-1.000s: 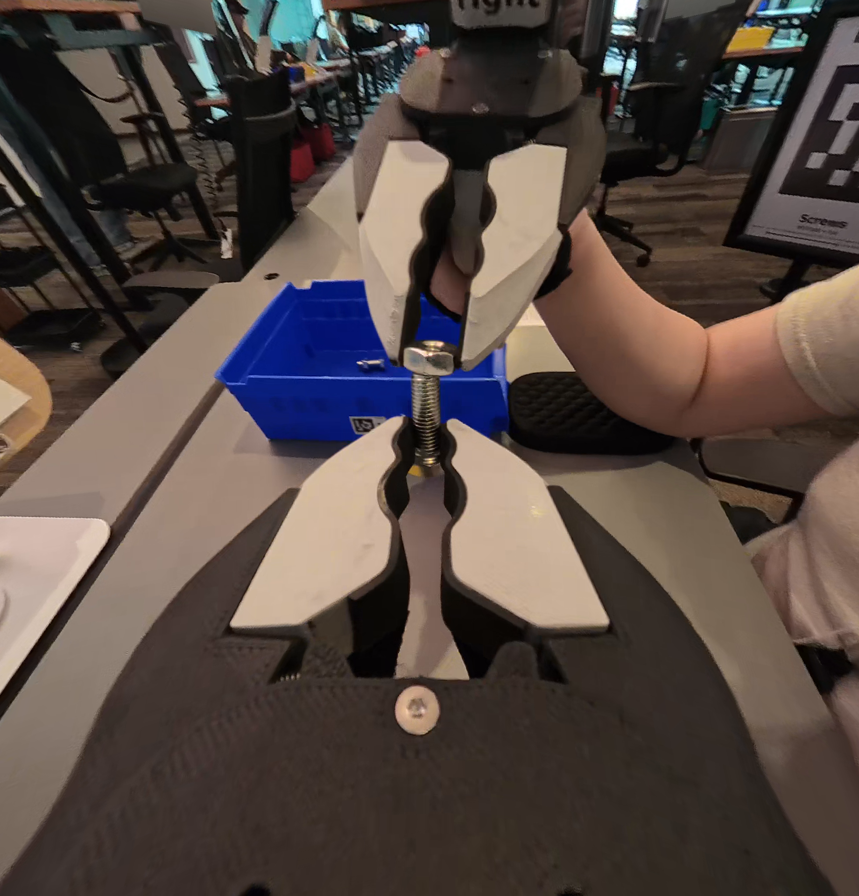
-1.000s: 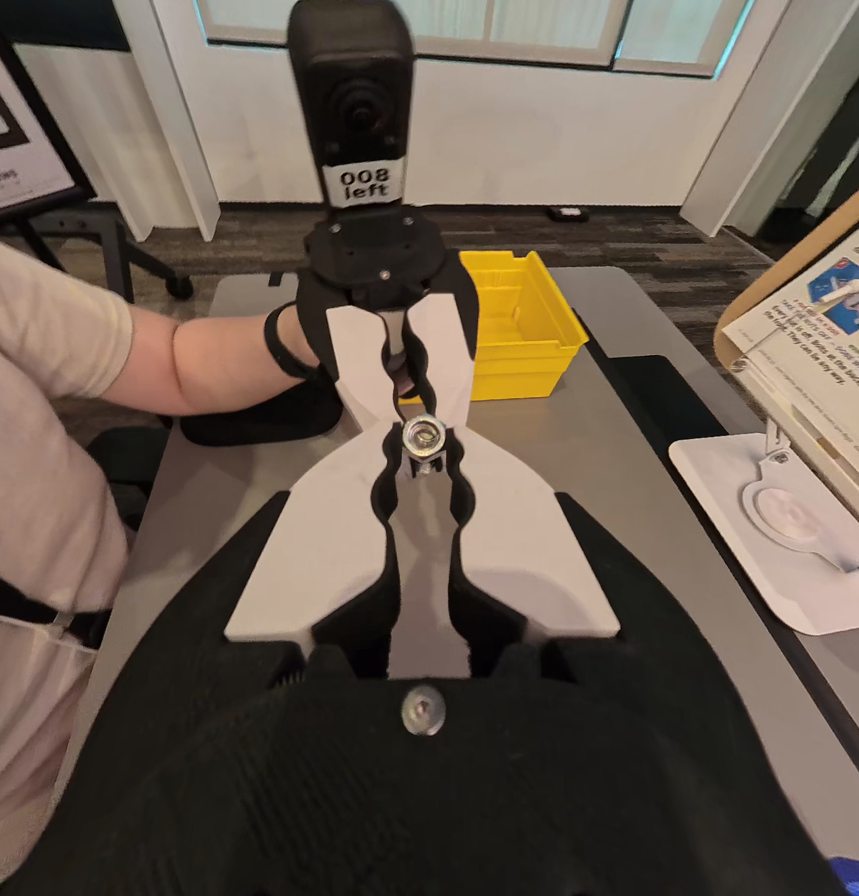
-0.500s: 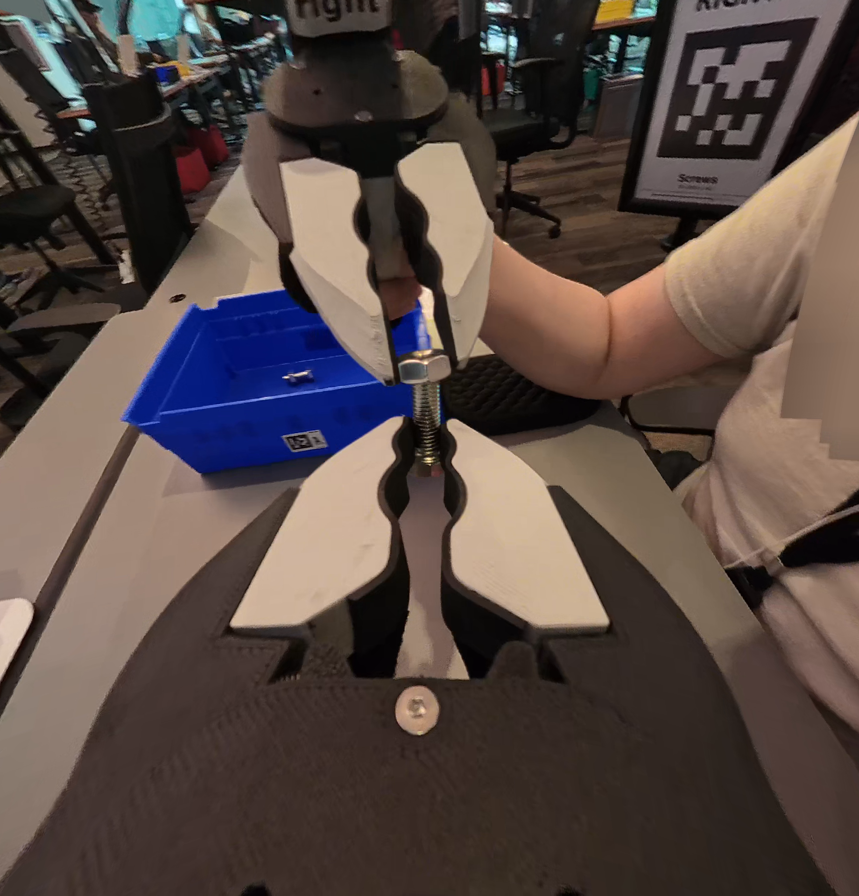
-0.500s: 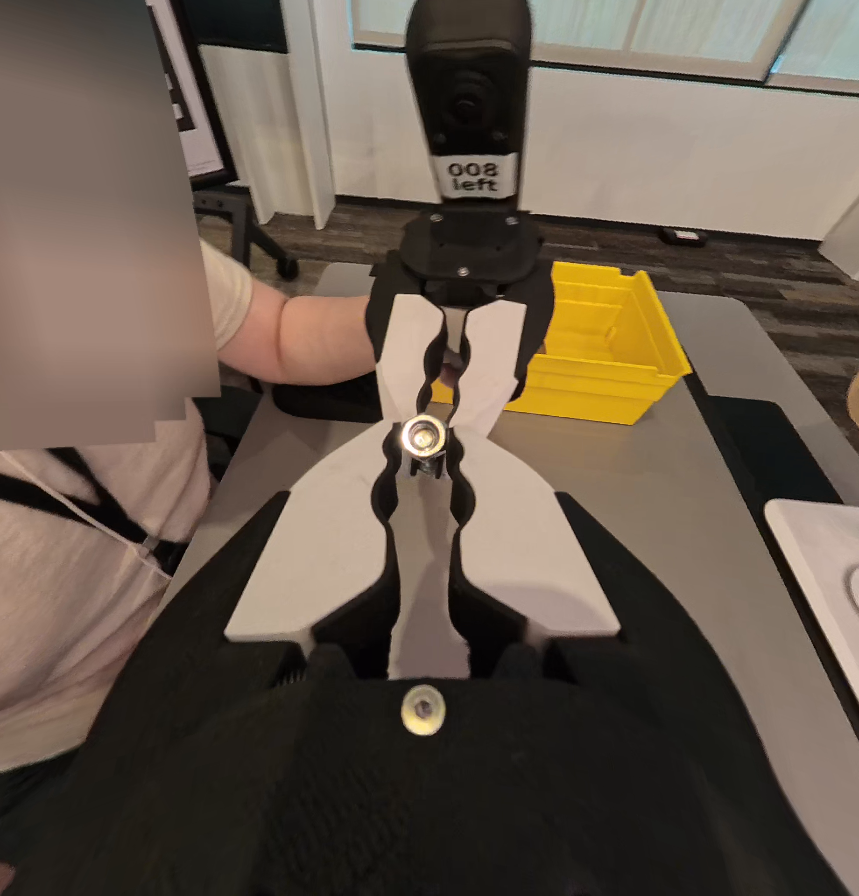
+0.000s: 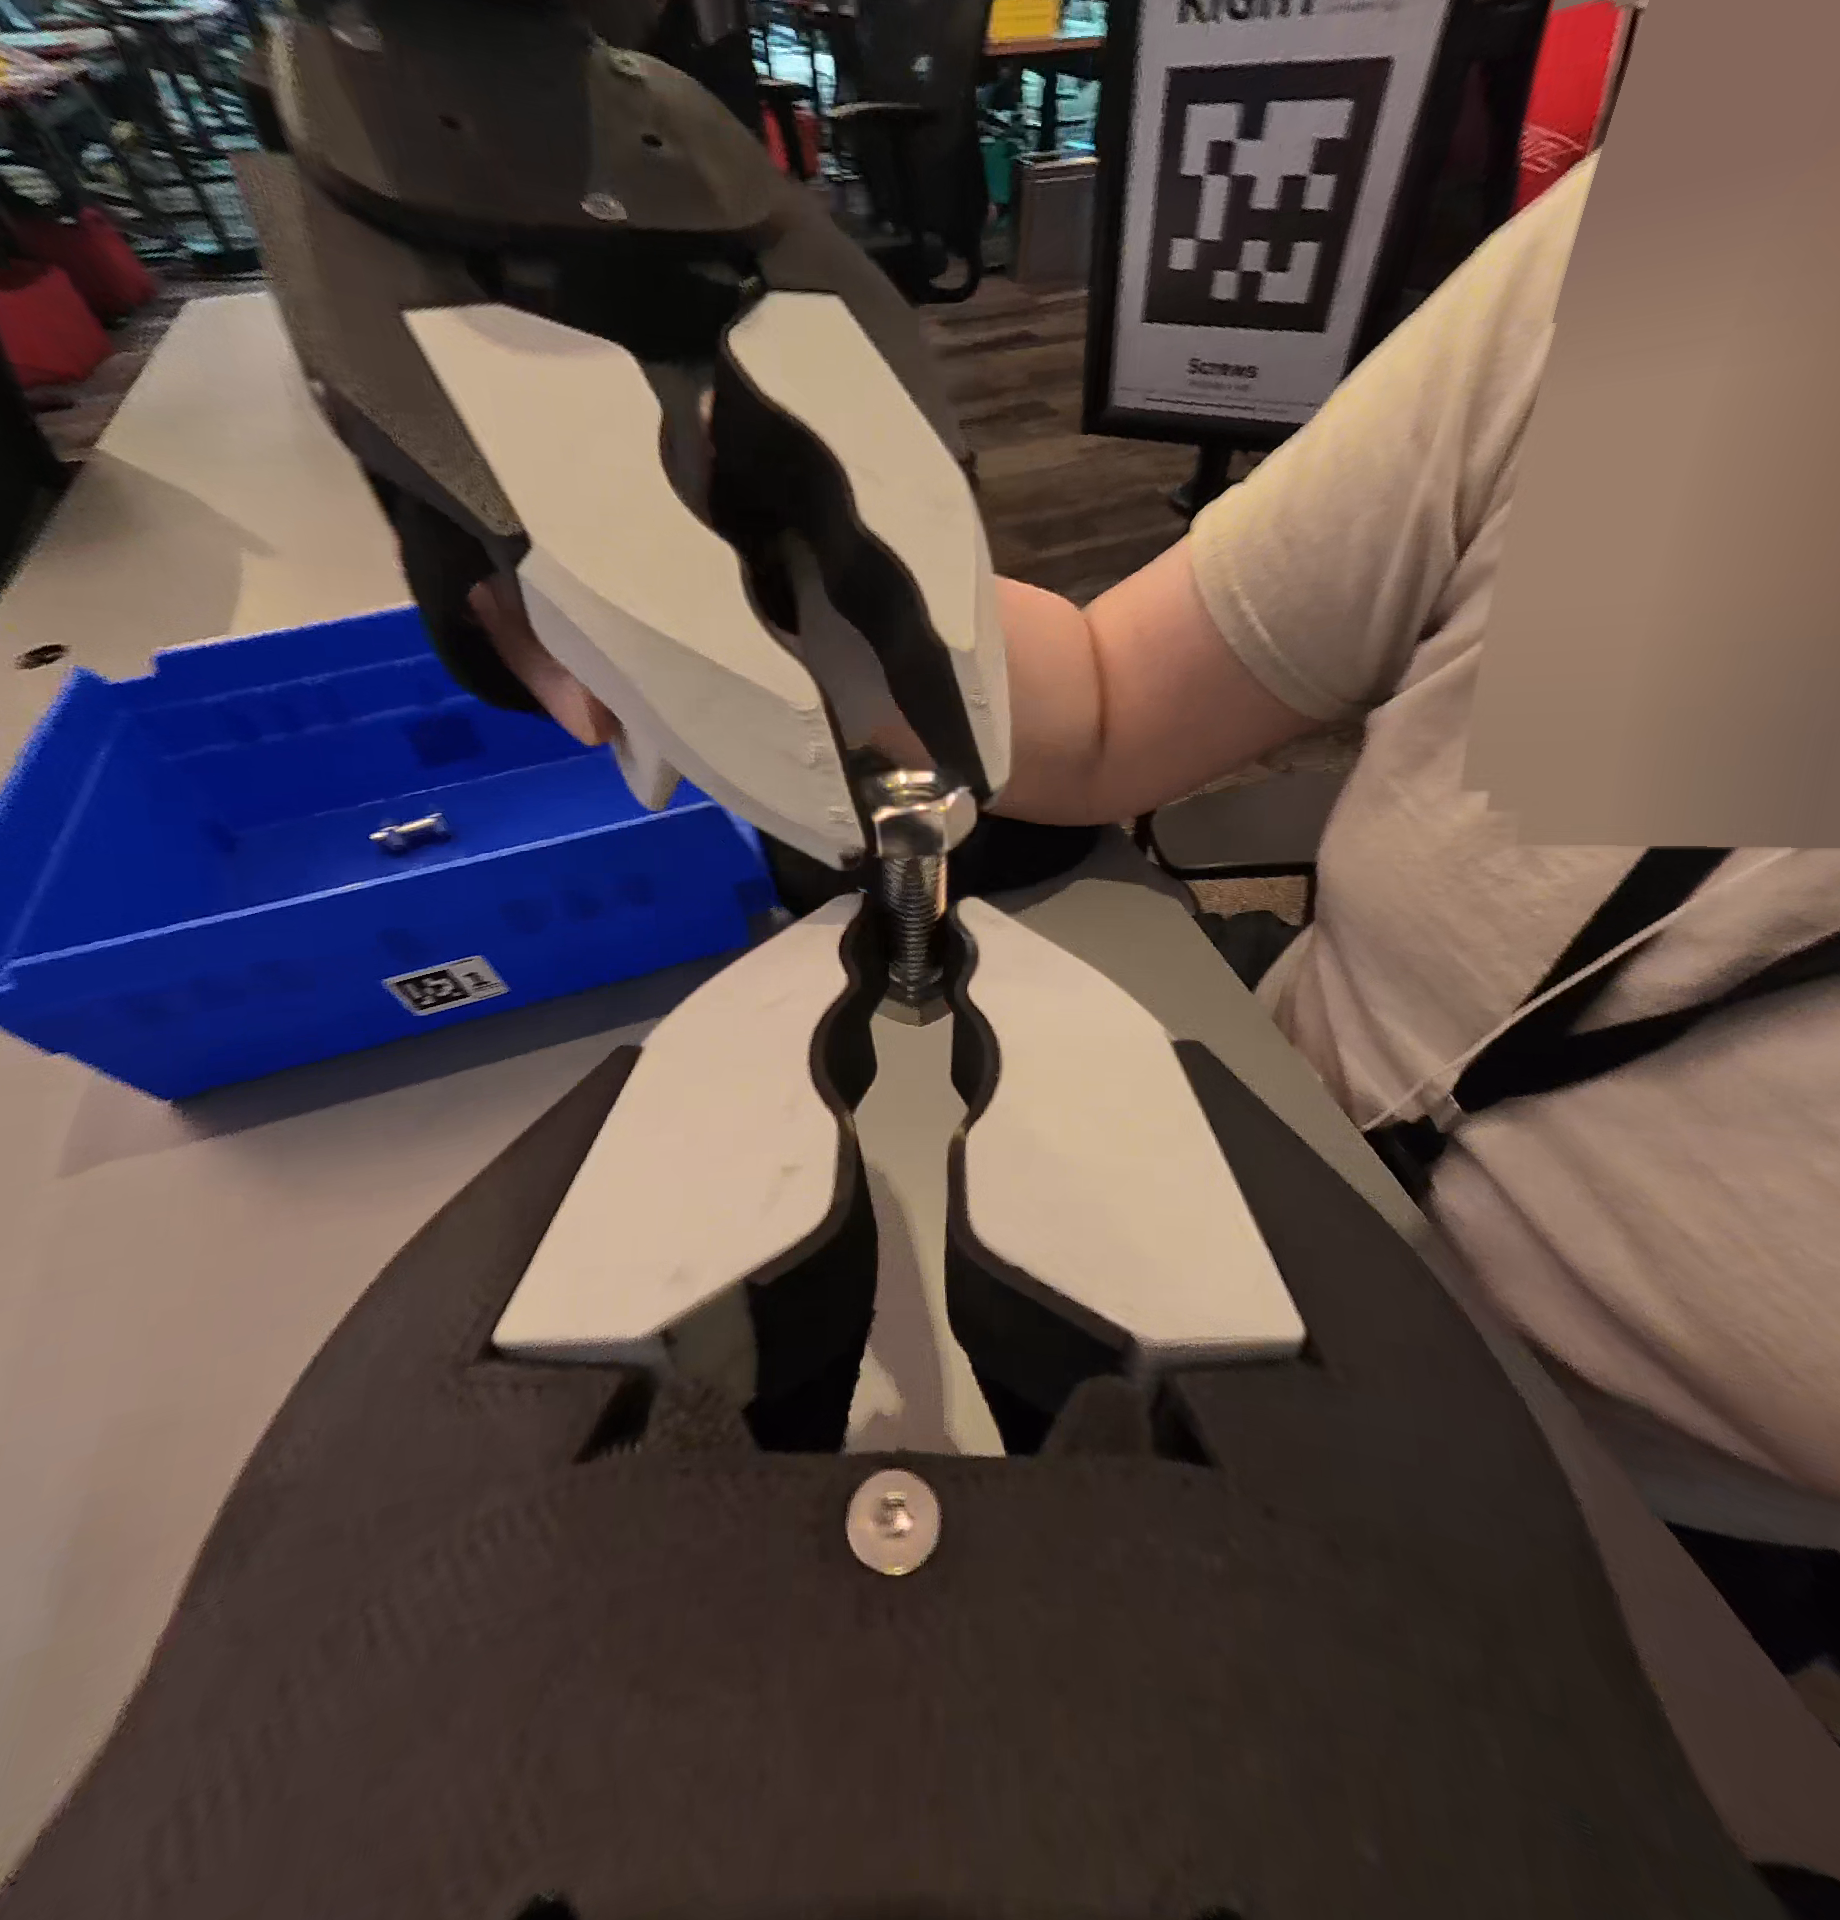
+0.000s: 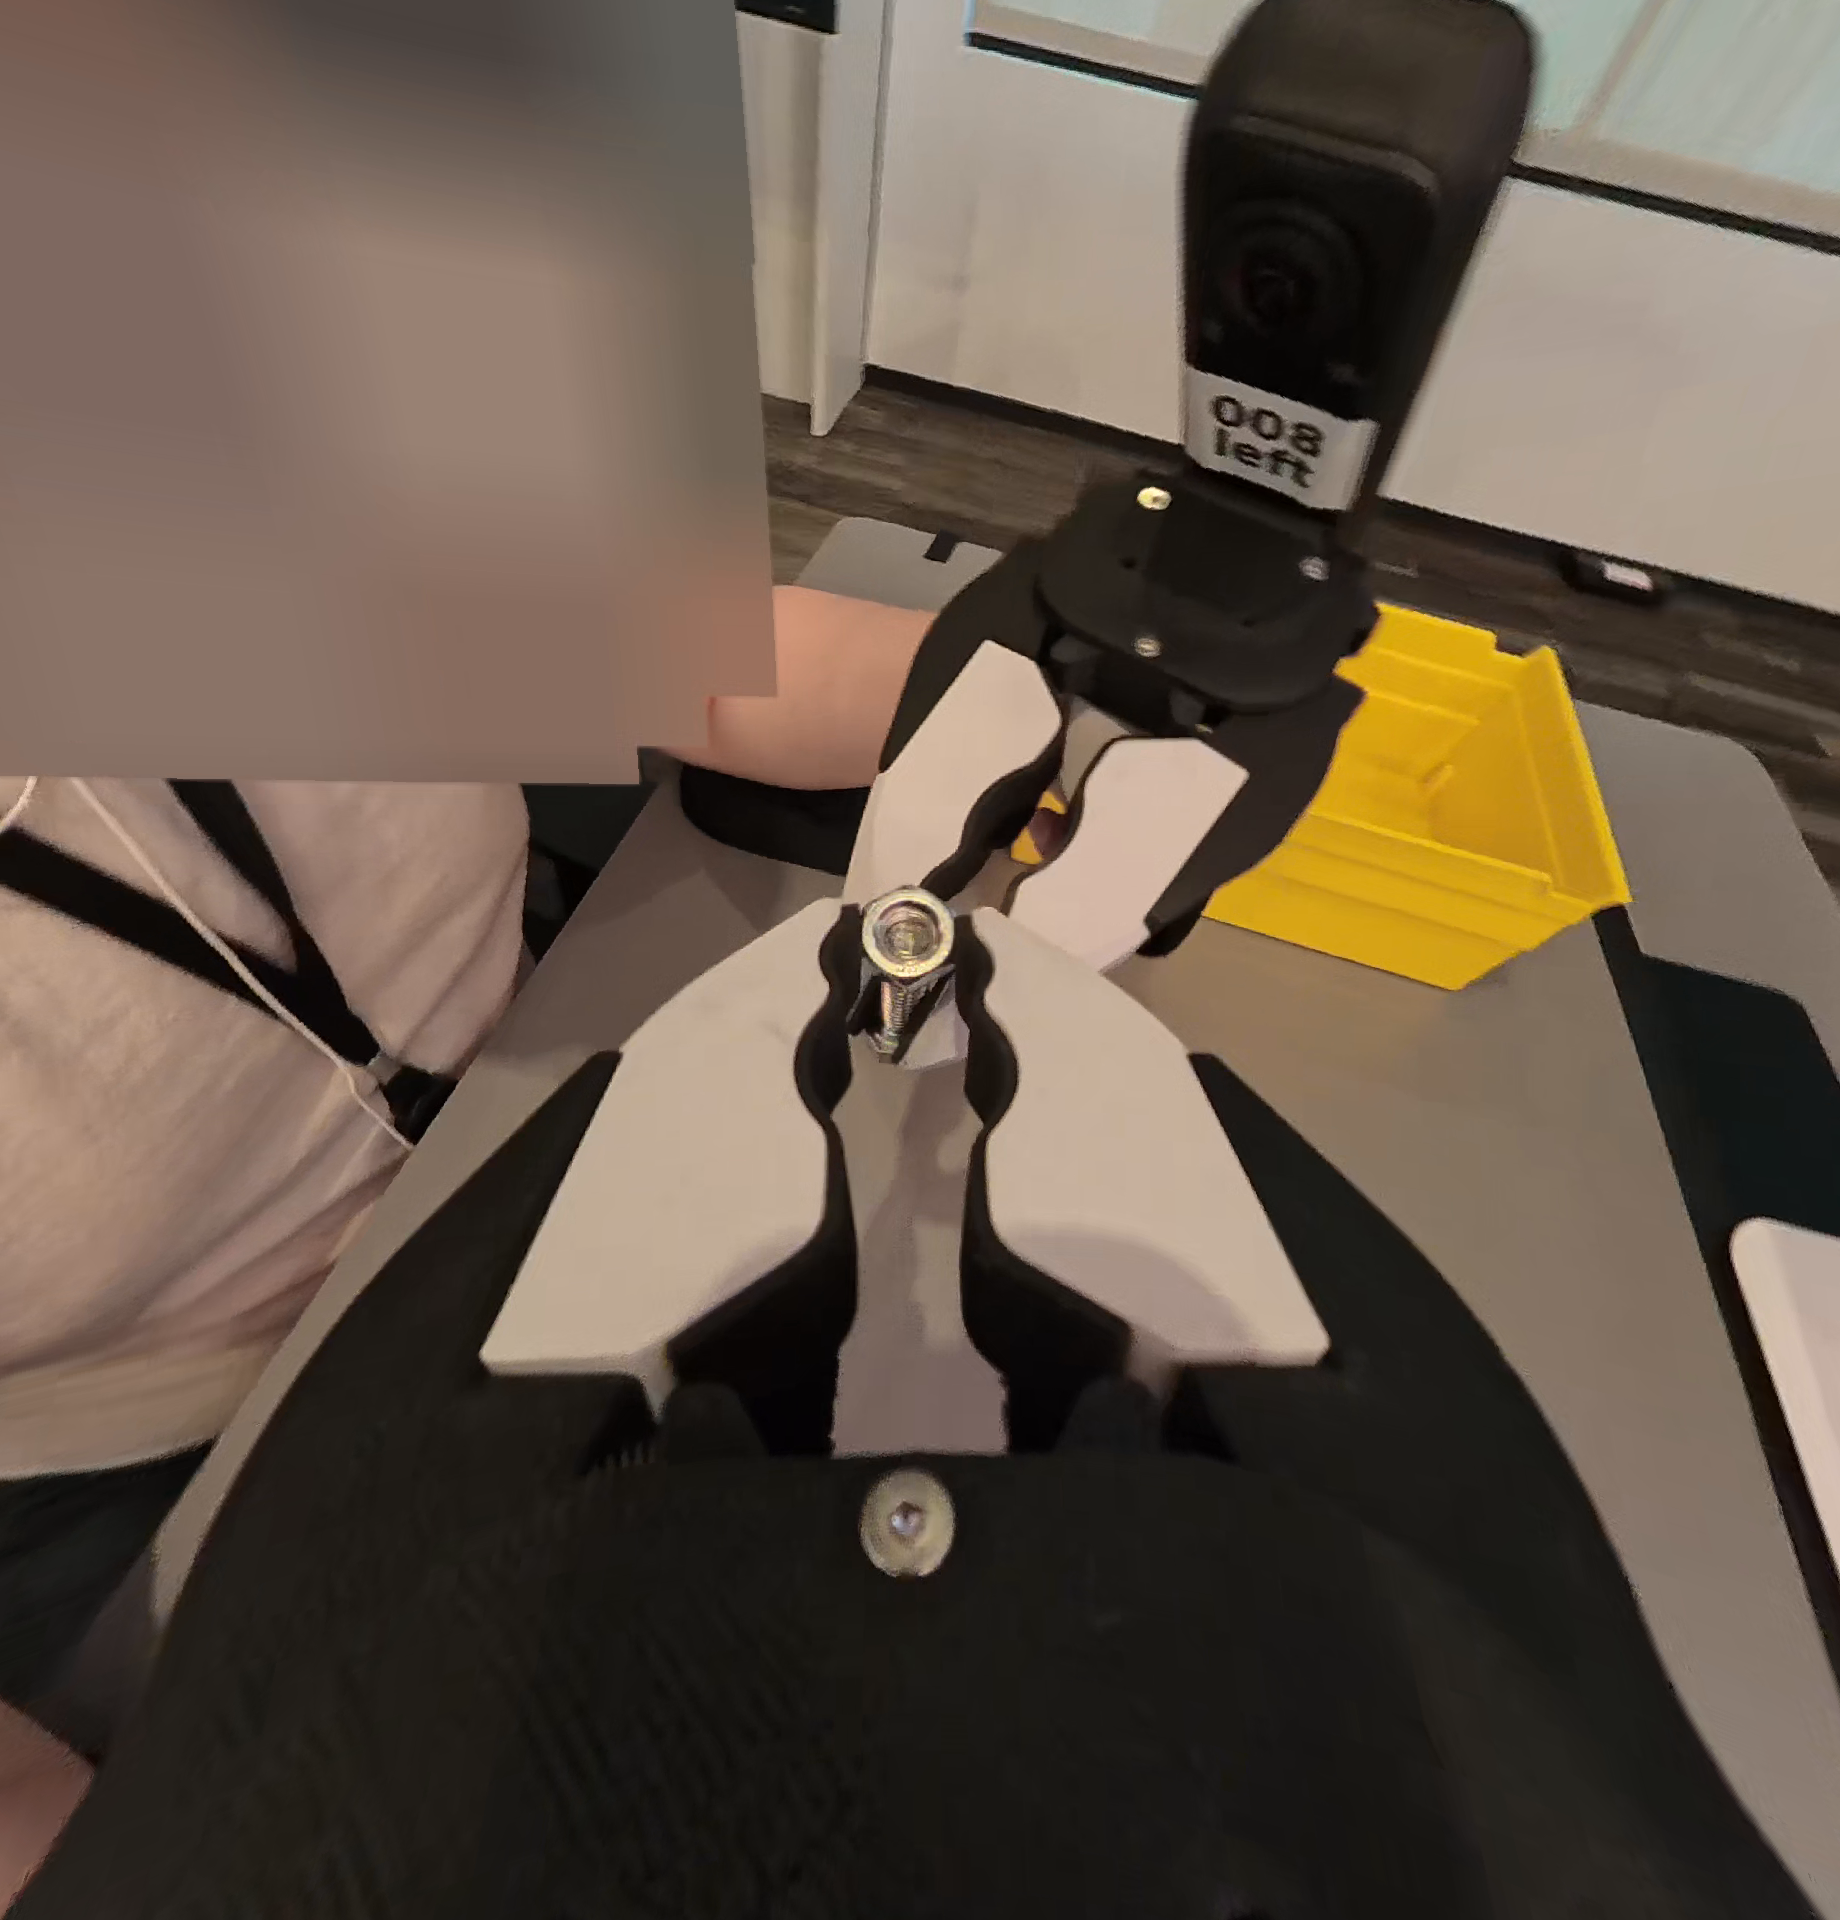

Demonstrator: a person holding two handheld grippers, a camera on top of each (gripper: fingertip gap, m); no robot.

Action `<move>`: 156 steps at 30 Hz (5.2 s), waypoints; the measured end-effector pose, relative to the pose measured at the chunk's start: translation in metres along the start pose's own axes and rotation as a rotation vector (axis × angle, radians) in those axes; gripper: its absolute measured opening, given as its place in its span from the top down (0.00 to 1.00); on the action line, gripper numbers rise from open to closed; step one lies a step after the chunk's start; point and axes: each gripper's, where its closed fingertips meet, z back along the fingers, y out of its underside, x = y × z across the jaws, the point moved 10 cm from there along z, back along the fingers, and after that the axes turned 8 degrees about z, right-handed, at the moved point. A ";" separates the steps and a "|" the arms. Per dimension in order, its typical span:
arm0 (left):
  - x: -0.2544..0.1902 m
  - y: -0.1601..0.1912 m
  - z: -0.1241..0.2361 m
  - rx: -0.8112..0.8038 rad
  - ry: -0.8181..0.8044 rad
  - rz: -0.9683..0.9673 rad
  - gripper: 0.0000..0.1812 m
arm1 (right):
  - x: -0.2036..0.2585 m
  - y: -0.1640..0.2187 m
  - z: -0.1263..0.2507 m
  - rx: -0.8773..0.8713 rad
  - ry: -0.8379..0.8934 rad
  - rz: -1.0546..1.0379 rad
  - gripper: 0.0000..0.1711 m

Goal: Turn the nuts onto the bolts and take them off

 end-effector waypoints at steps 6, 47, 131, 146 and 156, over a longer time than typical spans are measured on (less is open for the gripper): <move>0.014 0.000 0.011 0.011 -0.219 0.056 0.95 | -0.019 0.007 0.005 0.058 0.150 -0.198 0.89; 0.020 -0.008 0.007 0.151 -0.849 0.102 0.95 | -0.039 0.010 -0.011 0.153 0.599 -0.535 0.89; -0.003 -0.030 0.039 -0.308 -0.413 0.160 0.95 | -0.008 -0.030 0.005 -0.215 0.388 -0.042 0.75; -0.002 -0.030 0.039 -0.299 -0.425 0.168 0.95 | -0.005 -0.032 0.003 -0.219 0.368 -0.024 0.76; -0.003 -0.031 0.038 -0.295 -0.419 0.163 0.95 | -0.006 -0.033 0.008 -0.236 0.415 -0.003 0.77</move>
